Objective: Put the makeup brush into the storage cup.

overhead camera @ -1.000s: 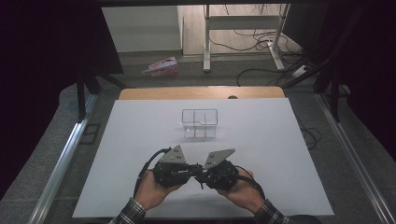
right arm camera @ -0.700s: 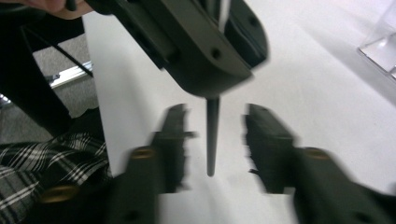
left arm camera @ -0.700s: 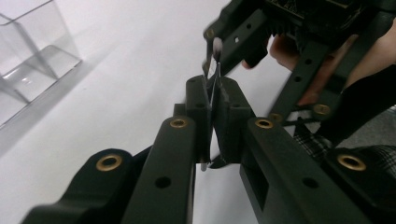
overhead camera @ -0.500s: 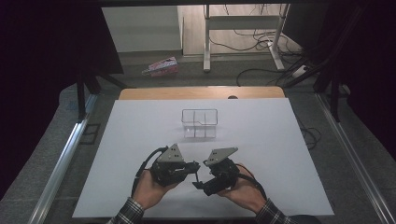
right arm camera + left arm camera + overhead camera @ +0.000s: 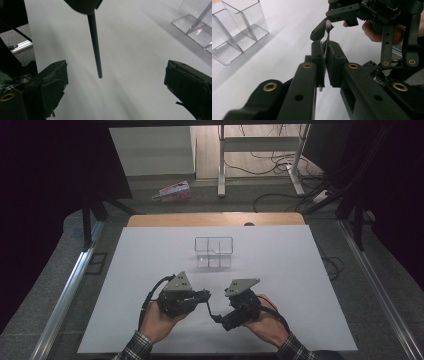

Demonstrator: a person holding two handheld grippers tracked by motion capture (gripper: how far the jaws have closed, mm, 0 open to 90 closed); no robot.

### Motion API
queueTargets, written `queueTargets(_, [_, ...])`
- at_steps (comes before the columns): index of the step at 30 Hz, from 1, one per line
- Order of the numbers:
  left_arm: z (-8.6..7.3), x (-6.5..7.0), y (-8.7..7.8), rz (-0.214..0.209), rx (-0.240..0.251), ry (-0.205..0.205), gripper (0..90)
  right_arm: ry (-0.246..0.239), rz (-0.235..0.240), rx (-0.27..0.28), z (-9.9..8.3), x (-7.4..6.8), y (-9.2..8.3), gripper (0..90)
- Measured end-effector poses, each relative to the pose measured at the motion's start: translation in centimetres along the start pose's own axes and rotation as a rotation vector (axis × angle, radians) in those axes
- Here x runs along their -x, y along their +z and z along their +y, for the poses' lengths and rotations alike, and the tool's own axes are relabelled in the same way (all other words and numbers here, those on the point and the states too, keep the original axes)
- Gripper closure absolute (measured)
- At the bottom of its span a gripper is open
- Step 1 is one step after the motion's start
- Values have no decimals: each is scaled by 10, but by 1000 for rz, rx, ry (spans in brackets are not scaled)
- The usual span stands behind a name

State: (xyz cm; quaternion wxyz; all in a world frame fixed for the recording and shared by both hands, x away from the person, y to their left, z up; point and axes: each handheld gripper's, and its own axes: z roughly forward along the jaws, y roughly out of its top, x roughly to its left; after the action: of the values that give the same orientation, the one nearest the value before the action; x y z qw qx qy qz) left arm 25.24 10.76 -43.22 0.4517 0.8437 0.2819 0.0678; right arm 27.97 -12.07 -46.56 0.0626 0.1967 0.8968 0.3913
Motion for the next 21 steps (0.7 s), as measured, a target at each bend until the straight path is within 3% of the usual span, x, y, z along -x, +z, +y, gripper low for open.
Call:
queueTargets(13, [-1,-8,-6,31,-5,-18,853,16,-16,-8,-6,6,-7,16])
queueTargets(21, [-1,-12,-8,58,-7,-20,852,5,-64,-28,-12,8,-14,0])
